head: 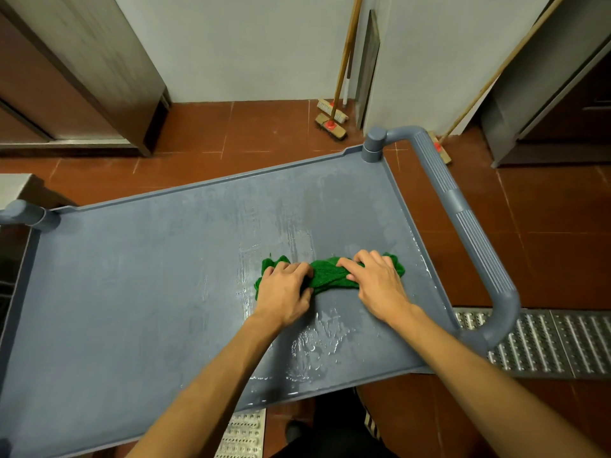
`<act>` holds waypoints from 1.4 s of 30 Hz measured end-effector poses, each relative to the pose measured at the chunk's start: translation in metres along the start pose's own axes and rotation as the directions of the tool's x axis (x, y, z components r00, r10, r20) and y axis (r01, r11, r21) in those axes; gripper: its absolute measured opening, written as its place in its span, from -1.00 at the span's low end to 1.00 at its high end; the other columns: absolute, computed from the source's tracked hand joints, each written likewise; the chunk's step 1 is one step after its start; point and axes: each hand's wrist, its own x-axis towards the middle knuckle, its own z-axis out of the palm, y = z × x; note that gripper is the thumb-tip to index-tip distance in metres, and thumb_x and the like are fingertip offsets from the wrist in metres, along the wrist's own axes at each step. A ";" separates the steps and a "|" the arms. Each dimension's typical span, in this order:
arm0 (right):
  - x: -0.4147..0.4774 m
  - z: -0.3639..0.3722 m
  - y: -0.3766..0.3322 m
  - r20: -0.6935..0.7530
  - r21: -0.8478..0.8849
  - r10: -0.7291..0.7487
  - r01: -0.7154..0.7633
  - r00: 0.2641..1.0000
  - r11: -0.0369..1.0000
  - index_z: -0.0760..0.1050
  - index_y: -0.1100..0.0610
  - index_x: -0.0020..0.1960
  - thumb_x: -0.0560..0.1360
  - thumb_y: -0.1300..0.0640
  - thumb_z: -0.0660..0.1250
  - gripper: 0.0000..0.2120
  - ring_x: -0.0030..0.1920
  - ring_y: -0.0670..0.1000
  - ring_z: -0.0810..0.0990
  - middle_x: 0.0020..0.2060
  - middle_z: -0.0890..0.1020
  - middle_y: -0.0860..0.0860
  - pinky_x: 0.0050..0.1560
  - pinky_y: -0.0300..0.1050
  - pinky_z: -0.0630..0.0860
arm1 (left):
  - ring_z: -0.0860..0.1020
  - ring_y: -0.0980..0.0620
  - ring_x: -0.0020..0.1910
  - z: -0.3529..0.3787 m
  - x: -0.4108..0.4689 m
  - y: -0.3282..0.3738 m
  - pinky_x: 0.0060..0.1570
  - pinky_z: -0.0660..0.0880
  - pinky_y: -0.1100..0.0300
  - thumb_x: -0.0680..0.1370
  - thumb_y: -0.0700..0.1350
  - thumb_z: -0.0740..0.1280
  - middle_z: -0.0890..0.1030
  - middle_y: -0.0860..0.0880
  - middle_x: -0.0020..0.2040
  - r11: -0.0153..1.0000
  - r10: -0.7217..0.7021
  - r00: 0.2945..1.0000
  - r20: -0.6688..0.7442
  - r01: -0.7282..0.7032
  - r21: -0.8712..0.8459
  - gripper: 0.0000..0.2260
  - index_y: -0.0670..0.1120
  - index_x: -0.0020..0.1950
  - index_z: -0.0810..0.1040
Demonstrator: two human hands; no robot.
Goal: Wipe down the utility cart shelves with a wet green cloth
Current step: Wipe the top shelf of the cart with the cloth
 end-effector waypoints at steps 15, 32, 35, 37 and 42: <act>-0.069 0.005 -0.026 0.142 0.020 0.039 -0.042 0.989 0.999 0.53 -0.05 0.29 0.59 0.19 0.29 -0.69 0.00 0.04 0.45 -0.06 0.53 -0.03 0.09 -0.05 0.28 | 0.50 -0.07 0.08 0.005 -0.063 0.014 0.12 0.39 0.03 0.50 0.00 0.36 0.65 0.01 0.08 0.997 0.063 0.998 0.002 -0.063 -0.037 -0.76 0.00 0.14 0.52; -0.127 -0.007 -0.056 0.363 -0.047 0.054 -0.040 0.930 0.998 0.47 -0.14 0.34 0.64 0.17 0.14 -0.64 0.15 0.03 0.40 0.09 0.50 -0.06 0.23 -0.02 0.25 | 0.53 -0.16 0.07 0.011 -0.127 0.030 0.02 0.29 0.08 0.60 0.00 0.30 0.64 -0.15 0.00 1.000 0.021 0.998 0.056 -0.021 0.002 -0.77 -0.07 0.20 0.46; -0.127 -0.010 -0.058 0.383 -0.012 0.070 -0.070 0.921 0.997 0.49 -0.15 0.31 0.65 0.17 0.15 -0.65 0.17 0.03 0.40 0.10 0.51 -0.07 0.26 -0.02 0.25 | 0.52 -0.15 0.09 0.013 -0.131 0.023 0.07 0.34 0.06 0.59 0.05 0.31 0.62 -0.14 0.02 0.998 0.023 0.996 0.091 -0.018 -0.055 -0.75 -0.05 0.19 0.47; -0.123 -0.015 -0.059 0.380 0.010 0.078 -0.088 0.922 0.996 0.51 -0.16 0.29 0.65 0.15 0.16 -0.68 0.18 0.05 0.41 0.09 0.52 -0.05 0.25 0.00 0.26 | 0.53 -0.16 0.08 0.010 -0.130 0.017 0.05 0.41 0.04 0.58 0.11 0.32 0.61 -0.14 0.02 0.992 0.020 0.992 0.122 -0.005 -0.124 -0.73 -0.03 0.16 0.46; -0.108 -0.036 -0.069 0.292 0.200 0.070 -0.132 0.954 0.971 0.60 -0.08 0.21 0.63 0.16 0.23 -0.74 0.13 0.11 0.46 0.01 0.54 0.03 0.16 -0.04 0.34 | 0.55 -0.10 0.00 -0.010 -0.139 0.005 -0.03 0.43 0.09 0.59 0.11 0.33 0.64 -0.08 -0.04 0.967 0.004 0.999 0.039 0.006 -0.257 -0.73 -0.09 0.05 0.56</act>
